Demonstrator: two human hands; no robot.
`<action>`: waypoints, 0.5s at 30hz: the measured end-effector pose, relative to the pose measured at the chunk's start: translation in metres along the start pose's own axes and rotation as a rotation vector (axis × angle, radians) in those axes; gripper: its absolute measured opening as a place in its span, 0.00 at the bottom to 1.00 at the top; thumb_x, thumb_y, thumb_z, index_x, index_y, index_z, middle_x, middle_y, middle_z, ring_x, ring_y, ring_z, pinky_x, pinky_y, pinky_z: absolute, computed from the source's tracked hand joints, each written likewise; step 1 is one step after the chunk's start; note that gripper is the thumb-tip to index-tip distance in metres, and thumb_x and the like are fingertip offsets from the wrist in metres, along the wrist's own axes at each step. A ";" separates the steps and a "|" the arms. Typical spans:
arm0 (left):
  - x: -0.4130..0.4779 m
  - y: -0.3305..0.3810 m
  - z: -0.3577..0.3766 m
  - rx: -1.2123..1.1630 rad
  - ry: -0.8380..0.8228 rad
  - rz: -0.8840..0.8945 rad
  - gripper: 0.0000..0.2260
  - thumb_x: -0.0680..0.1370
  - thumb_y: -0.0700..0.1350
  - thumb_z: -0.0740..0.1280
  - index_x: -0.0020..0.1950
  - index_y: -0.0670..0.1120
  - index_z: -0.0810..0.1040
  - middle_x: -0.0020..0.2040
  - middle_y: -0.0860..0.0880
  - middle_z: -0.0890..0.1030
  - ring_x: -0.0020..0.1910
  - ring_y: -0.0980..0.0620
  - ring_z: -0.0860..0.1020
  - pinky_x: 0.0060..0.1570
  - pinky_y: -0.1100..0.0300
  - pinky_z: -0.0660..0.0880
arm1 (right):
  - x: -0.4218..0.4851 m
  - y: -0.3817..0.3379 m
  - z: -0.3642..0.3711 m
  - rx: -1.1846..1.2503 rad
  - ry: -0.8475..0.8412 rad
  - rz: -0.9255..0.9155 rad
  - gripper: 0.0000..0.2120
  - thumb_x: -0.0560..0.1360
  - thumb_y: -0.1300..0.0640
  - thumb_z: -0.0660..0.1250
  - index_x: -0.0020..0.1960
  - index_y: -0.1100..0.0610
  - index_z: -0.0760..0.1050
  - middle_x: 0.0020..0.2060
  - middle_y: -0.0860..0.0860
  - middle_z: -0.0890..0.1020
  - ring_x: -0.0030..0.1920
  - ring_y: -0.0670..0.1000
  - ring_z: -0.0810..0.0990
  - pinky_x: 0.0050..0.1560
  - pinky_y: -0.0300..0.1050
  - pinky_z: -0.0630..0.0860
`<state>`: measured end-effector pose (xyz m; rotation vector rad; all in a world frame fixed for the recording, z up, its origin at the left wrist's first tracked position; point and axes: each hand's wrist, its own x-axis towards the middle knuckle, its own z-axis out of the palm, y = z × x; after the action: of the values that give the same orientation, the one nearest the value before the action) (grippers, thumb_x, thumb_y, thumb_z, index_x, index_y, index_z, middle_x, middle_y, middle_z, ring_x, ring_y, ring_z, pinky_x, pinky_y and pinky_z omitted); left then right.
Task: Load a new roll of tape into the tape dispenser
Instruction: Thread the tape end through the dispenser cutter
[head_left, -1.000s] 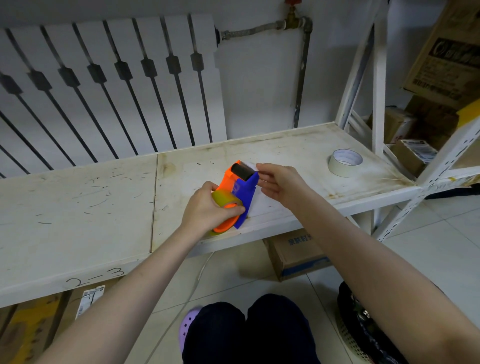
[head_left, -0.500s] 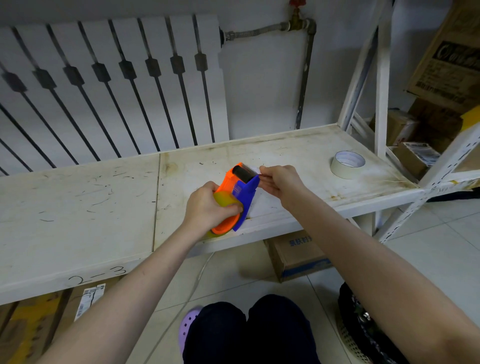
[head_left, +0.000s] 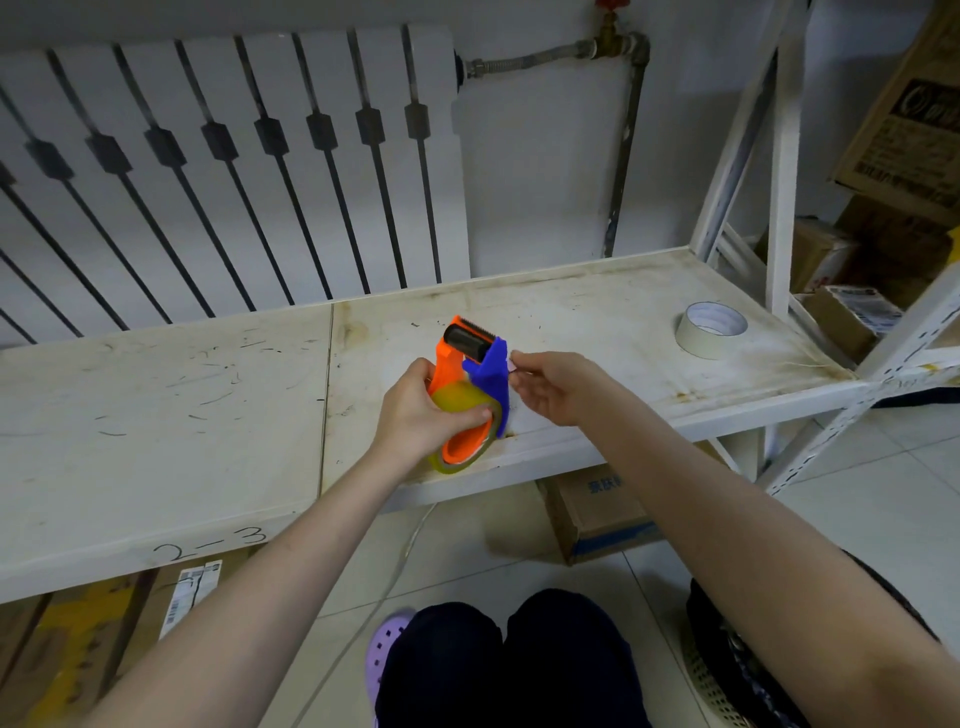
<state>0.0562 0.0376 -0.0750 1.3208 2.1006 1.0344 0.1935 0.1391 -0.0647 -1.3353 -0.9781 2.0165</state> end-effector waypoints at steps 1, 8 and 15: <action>0.000 0.001 0.000 0.010 -0.005 0.001 0.24 0.64 0.53 0.78 0.51 0.48 0.70 0.47 0.52 0.76 0.46 0.51 0.75 0.34 0.64 0.68 | 0.000 -0.003 -0.001 -0.009 0.011 -0.028 0.05 0.75 0.59 0.68 0.43 0.61 0.75 0.24 0.51 0.80 0.22 0.43 0.78 0.25 0.33 0.75; 0.001 0.006 0.004 0.036 -0.014 -0.011 0.25 0.65 0.53 0.77 0.54 0.49 0.69 0.50 0.52 0.74 0.48 0.52 0.74 0.35 0.64 0.68 | 0.000 -0.010 -0.007 -0.085 0.070 -0.244 0.02 0.75 0.61 0.67 0.46 0.59 0.78 0.35 0.53 0.79 0.33 0.46 0.77 0.31 0.36 0.75; 0.000 0.008 0.003 0.047 -0.022 -0.018 0.26 0.65 0.53 0.77 0.56 0.48 0.70 0.50 0.52 0.74 0.48 0.52 0.73 0.36 0.63 0.68 | -0.006 -0.018 -0.004 -0.100 0.079 -0.287 0.09 0.75 0.60 0.67 0.54 0.61 0.77 0.37 0.54 0.79 0.34 0.46 0.78 0.34 0.36 0.76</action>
<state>0.0631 0.0412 -0.0707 1.3271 2.1290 0.9639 0.2000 0.1465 -0.0482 -1.2360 -1.1744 1.7085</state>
